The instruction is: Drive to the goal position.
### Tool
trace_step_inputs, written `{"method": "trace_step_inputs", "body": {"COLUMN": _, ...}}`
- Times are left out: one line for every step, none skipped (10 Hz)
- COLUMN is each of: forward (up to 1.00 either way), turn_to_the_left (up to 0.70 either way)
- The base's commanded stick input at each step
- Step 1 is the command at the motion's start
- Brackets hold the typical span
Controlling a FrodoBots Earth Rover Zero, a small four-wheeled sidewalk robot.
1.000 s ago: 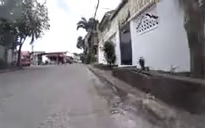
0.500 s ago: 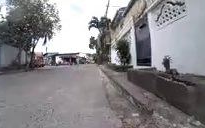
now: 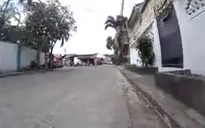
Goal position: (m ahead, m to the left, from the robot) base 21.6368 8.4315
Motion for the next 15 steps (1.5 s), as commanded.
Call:
{"method": "trace_step_inputs", "body": {"forward": 1.00, "turn_to_the_left": 0.00}}
{"method": "trace_step_inputs", "body": {"forward": 1.00, "turn_to_the_left": 0.00}}
{"method": "trace_step_inputs", "body": {"forward": 1.00, "turn_to_the_left": 0.00}}
{"method": "trace_step_inputs", "body": {"forward": 1.00, "turn_to_the_left": 0.00}}
{"method": "trace_step_inputs", "body": {"forward": 1.00, "turn_to_the_left": 0.00}}
{"method": "trace_step_inputs", "body": {"forward": 1.00, "turn_to_the_left": 0.00}}
{"method": "trace_step_inputs", "body": {"forward": 1.00, "turn_to_the_left": 0.00}}
{"method": "trace_step_inputs", "body": {"forward": 1.00, "turn_to_the_left": 0.00}}
{"method": "trace_step_inputs", "body": {"forward": 1.00, "turn_to_the_left": 0.00}}
{"method": "trace_step_inputs", "body": {"forward": 1.00, "turn_to_the_left": 0.07}}
{"method": "trace_step_inputs", "body": {"forward": 1.00, "turn_to_the_left": 0.36}}
{"method": "trace_step_inputs", "body": {"forward": 1.00, "turn_to_the_left": 0.37}}
{"method": "trace_step_inputs", "body": {"forward": 1.00, "turn_to_the_left": 0.37}}
{"method": "trace_step_inputs", "body": {"forward": 1.00, "turn_to_the_left": 0.36}}
{"method": "trace_step_inputs", "body": {"forward": 1.00, "turn_to_the_left": 0.14}}
